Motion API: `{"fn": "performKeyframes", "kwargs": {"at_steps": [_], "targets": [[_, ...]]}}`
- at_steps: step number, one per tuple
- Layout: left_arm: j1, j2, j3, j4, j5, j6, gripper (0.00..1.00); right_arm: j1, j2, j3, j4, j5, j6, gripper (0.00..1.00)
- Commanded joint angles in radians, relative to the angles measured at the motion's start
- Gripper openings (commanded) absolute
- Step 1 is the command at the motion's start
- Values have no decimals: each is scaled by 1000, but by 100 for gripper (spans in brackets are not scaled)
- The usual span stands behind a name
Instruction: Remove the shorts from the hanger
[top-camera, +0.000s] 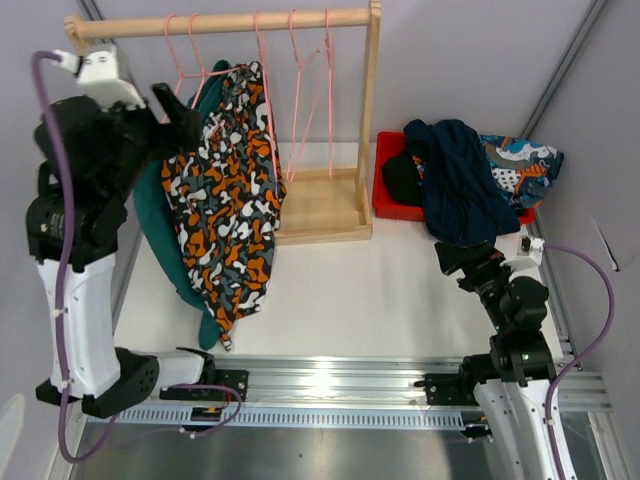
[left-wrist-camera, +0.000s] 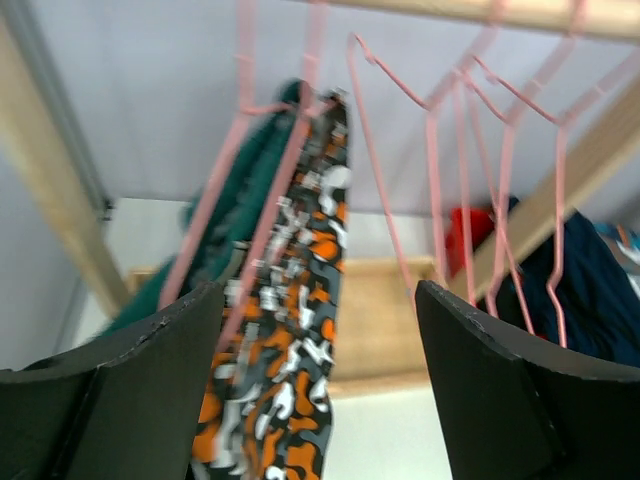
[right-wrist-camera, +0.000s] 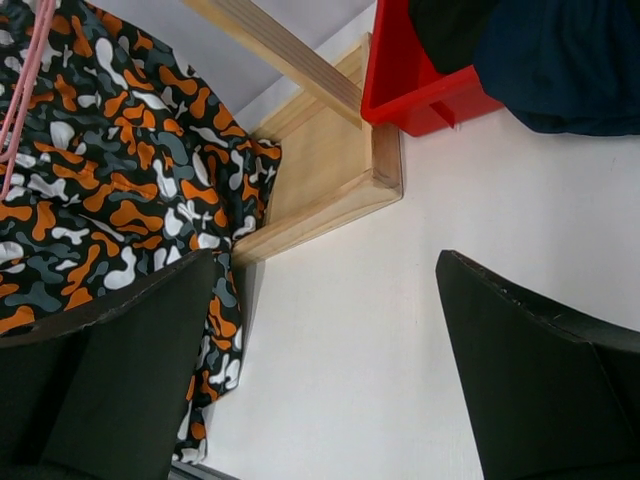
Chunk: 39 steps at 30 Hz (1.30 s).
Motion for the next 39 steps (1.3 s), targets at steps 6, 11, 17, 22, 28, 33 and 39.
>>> {"fn": "performKeyframes", "kwargs": {"at_steps": [6,11,17,22,28,33,39], "targets": [[222,63,-71,37,175,-10,81,5,-84,71,-153,-15,-7,99],[244,108,-57,51,244,-21,78,6,-130,66,-224,-19,-19,100],[244,180,21,31,264,-21,77,6,-190,45,-281,1,-12,100],[244,229,32,25,278,-22,68,5,-207,38,-299,6,-4,99],[244,264,14,19,271,-22,42,5,-213,48,-321,21,-22,99],[244,270,-6,24,261,-22,23,5,-222,40,-327,24,-18,100],[244,261,115,-1,329,-39,0,5,-233,45,-341,21,-27,100]]}}
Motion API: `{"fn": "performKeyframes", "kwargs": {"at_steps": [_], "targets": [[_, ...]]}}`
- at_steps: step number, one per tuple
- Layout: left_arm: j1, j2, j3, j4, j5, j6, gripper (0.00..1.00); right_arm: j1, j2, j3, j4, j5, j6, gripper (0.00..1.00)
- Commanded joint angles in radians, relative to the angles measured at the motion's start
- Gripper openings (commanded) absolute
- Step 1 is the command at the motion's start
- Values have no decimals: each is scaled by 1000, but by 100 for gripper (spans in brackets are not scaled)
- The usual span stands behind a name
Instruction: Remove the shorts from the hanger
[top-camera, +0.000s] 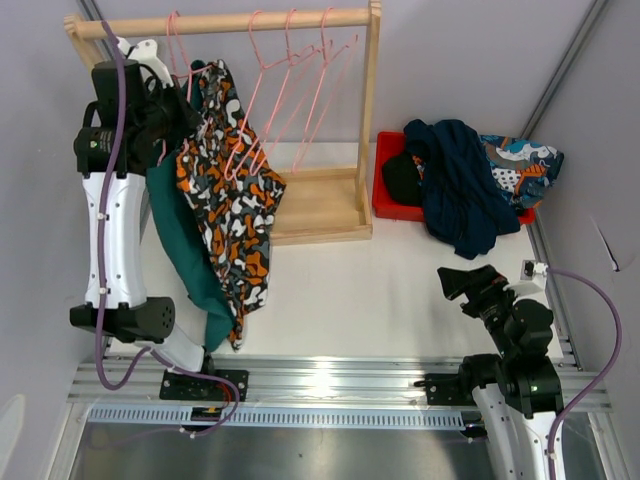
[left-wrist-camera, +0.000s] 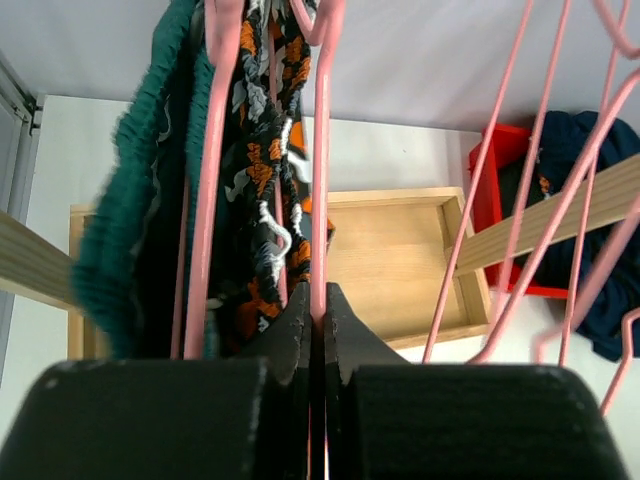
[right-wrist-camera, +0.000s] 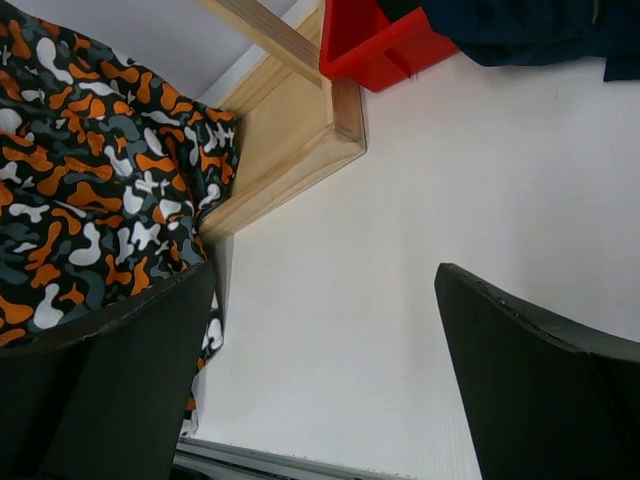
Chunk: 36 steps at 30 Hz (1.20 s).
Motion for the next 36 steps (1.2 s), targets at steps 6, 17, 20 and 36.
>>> {"fn": "performKeyframes", "kwargs": {"at_steps": [6,17,20,36], "targets": [[9,-132,142,70,172,-33,0,4,-13,12,53,9,-8,100],[-17,-533,-298,148,387,-6,0,4,123,140,151,-41,-50,100],[-29,-682,-479,162,374,-4,0,4,155,203,166,-98,-78,100],[-315,-884,-796,164,647,-15,0,4,220,421,235,-348,-78,99]]}}
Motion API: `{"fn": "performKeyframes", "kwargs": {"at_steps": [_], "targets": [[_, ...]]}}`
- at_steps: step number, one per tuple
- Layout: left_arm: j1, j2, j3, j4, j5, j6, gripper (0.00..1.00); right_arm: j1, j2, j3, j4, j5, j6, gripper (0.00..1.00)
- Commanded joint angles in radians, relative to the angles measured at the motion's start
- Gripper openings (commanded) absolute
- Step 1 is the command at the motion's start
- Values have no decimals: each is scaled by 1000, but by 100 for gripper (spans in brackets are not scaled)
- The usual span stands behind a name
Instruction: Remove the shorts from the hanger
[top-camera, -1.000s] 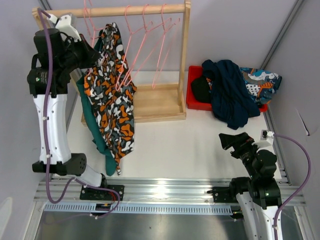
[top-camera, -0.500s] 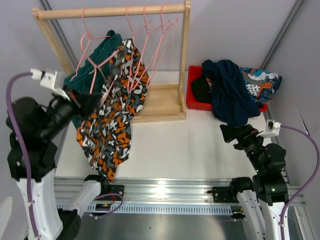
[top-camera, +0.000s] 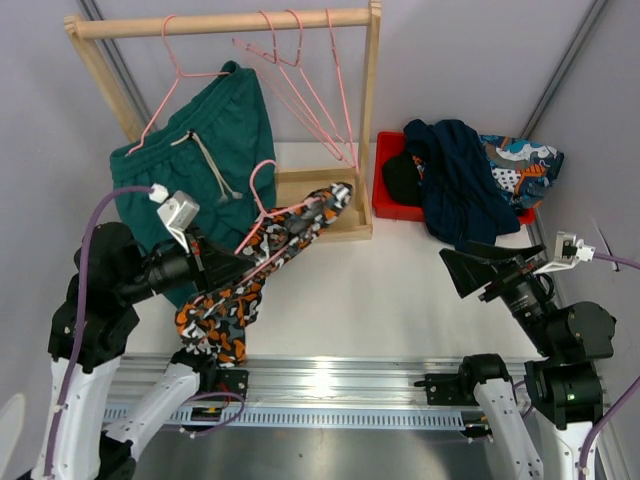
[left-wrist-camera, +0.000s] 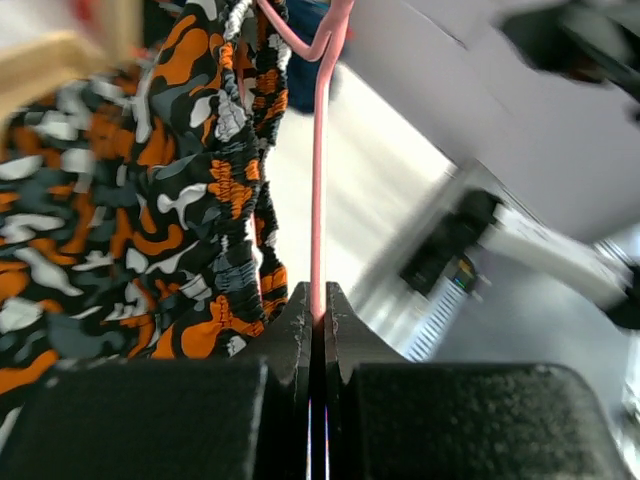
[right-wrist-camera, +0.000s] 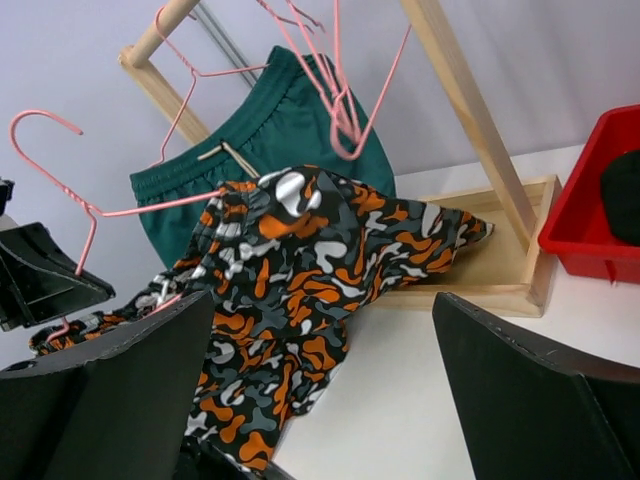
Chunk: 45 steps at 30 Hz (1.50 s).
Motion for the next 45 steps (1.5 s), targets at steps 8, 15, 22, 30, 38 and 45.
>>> {"fn": "performKeyframes", "kwargs": {"at_steps": [8,15,22,30,38,45], "targets": [[-262,137,319,10,75,66,0,4,37,-37,55,-47,4,100],[-280,189,365,-5,51,64,0,3,80,-66,120,-27,-2,100],[-280,181,333,-4,62,63,0,4,152,-100,293,-23,48,99],[-282,197,339,-1,72,54,0,110,270,-164,499,-35,87,100],[-280,211,339,-8,52,61,0,329,319,-167,522,77,-36,75],[-282,209,337,-19,30,67,0,342,349,-152,500,193,-65,0]]}}
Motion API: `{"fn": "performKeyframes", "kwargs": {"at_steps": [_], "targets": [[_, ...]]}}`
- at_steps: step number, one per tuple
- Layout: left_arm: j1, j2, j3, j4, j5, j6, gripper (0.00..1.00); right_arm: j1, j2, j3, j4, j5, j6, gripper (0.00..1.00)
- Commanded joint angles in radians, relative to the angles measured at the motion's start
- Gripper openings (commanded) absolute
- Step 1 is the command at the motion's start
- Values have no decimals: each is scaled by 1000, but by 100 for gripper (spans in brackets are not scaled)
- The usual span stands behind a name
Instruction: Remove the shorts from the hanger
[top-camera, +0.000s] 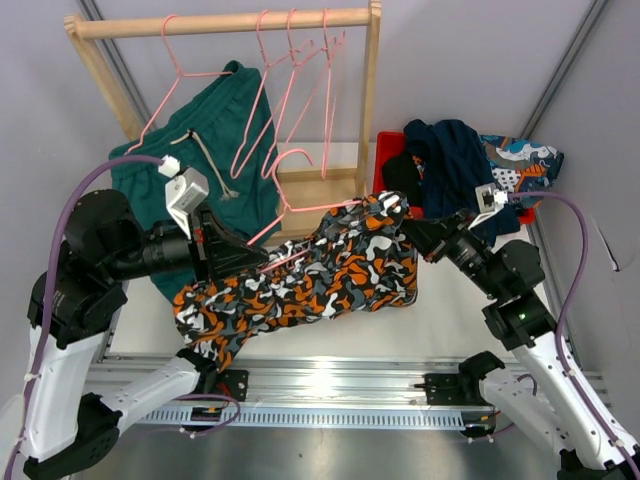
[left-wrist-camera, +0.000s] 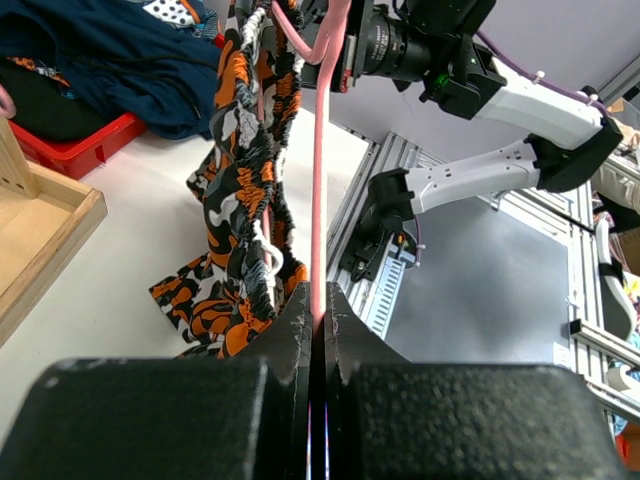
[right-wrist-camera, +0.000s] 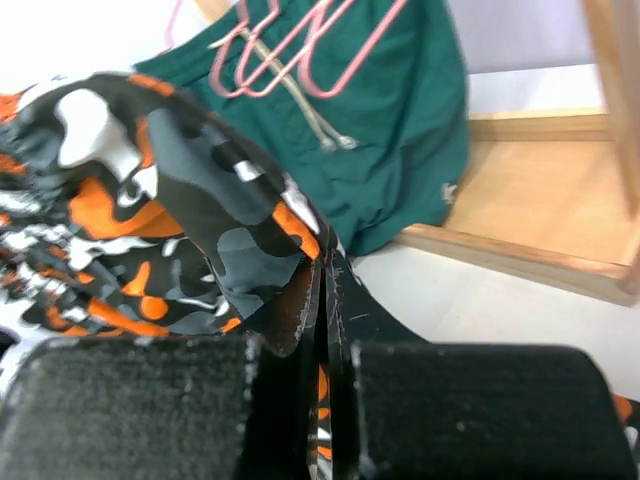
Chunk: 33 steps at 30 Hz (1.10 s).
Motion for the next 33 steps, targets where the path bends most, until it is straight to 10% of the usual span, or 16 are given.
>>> {"fn": "performKeyframes", "kwargs": {"at_steps": [1,5,15,33], "targets": [[-6,-3,11,38,-9,17,0,4,15,38,8,123,-52,0],[-64,10,-19,0,-26,31,0,-57,62,144,-94,350,-110,0],[-156,29,-50,-53,-138,66,0,-556,211,176,-118,67,46,0],[-164,41,26,-91,-276,93,0,-600,150,46,-242,109,43,0]]}}
